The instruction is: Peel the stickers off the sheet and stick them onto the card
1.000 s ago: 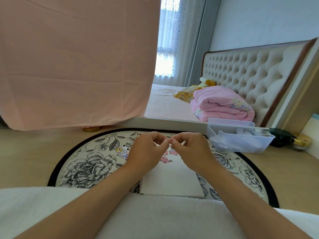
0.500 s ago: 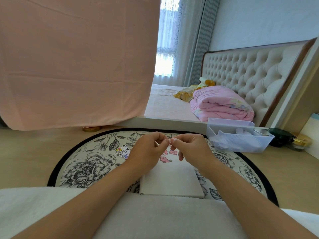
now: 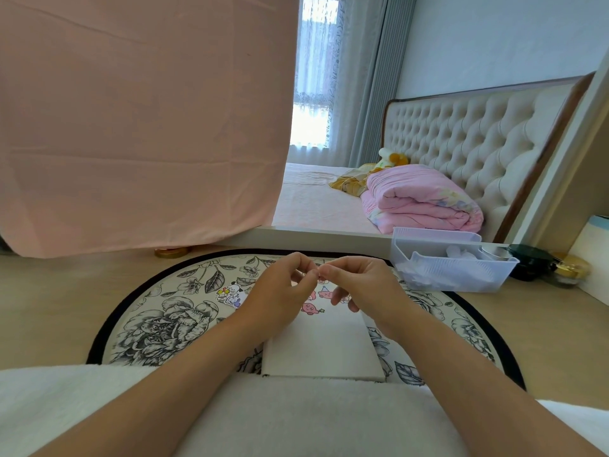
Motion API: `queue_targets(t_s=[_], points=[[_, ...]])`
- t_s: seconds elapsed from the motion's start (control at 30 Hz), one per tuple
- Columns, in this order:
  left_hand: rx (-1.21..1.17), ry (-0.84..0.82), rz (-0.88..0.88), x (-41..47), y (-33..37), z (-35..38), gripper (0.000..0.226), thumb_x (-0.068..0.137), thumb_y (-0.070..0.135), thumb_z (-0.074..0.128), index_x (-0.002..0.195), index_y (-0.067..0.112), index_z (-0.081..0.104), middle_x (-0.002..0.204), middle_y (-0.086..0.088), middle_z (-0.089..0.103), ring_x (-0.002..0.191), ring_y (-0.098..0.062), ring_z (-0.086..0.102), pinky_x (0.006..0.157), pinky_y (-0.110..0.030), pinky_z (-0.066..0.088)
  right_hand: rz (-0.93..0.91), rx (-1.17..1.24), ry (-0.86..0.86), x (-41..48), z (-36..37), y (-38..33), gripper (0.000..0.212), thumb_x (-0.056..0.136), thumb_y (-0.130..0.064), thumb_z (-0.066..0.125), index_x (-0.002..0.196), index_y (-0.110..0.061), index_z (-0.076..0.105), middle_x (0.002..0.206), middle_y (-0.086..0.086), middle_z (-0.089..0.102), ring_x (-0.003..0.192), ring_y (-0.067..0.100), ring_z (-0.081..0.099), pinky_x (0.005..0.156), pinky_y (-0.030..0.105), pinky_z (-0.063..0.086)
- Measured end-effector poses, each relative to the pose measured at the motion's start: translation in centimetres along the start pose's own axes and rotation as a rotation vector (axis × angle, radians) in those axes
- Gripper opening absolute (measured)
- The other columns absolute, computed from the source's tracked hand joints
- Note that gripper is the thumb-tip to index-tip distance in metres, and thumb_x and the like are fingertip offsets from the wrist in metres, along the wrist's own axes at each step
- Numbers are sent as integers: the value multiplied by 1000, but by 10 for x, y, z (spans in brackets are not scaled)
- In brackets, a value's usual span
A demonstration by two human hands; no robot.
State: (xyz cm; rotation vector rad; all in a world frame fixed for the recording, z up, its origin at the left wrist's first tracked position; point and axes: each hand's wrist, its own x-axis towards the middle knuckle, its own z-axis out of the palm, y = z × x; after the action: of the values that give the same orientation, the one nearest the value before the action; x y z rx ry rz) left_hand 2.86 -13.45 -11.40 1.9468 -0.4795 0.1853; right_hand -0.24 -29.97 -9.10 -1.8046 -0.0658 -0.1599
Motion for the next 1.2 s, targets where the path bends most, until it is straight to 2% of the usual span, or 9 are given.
queue_targets(t_s=[0.07,0.23,0.43,0.63,0.77,0.83,0.93,1.03,1.2], points=[[-29,10,2,-1,1,0,14,98,26,57,85,28,62,88,6,68,87,-12,64,69,-40,59,25,44,-8,0,-2,-2,12,91,-22,73,92,-11,78,87,1,77,57,13,62,45,21,39],[-220,25,-60,-3,11,5,19,100,15,54,94,21,72,95,3,73,92,-14,68,62,-28,58,-34,0,43,3,-10,-6,10,90,-20,73,88,-12,78,76,-5,75,53,12,60,44,15,40],[-215,79,-82,10,31,20,11,90,29,71,92,18,74,88,-5,75,85,-20,70,59,-24,57,-18,50,38,11,-31,-8,10,92,-19,72,90,-11,79,83,5,75,56,14,61,43,16,41],[-164,41,-94,32,49,41,12,89,30,72,86,18,72,88,-10,73,87,-28,70,60,-27,57,31,40,66,17,-61,-8,11,93,-23,71,90,-14,78,77,-4,73,54,12,61,44,21,38],[-57,30,-72,48,55,58,11,90,19,64,79,16,64,83,-18,68,69,-25,61,51,-25,50,35,34,210,25,-88,-4,14,95,-19,67,85,-12,72,79,1,72,50,18,59,40,19,36],[11,16,-59,54,54,67,11,88,20,61,77,17,62,77,-13,66,66,-25,59,55,-36,51,17,35,302,29,-102,-2,18,97,-17,64,81,-13,71,78,1,72,47,18,58,39,16,37],[48,-6,-49,58,54,76,13,83,27,56,78,16,60,81,-10,68,79,-35,65,63,-47,55,-45,-68,454,34,-122,6,21,97,-18,64,77,-17,71,77,0,75,43,15,59,48,21,49],[57,-30,-57,59,52,84,16,87,26,54,74,23,63,78,-2,71,81,-37,66,62,-39,50,-77,-259,602,41,-136,20,14,92,-25,69,79,-24,74,78,-5,76,55,15,66,63,34,59],[57,-63,-90,60,46,89,19,85,30,54,70,33,65,79,-6,71,69,-34,64,58,-35,47,-21,-424,576,42,-141,32,4,88,-30,73,85,-33,72,88,-10,75,77,21,72,75,39,60]])
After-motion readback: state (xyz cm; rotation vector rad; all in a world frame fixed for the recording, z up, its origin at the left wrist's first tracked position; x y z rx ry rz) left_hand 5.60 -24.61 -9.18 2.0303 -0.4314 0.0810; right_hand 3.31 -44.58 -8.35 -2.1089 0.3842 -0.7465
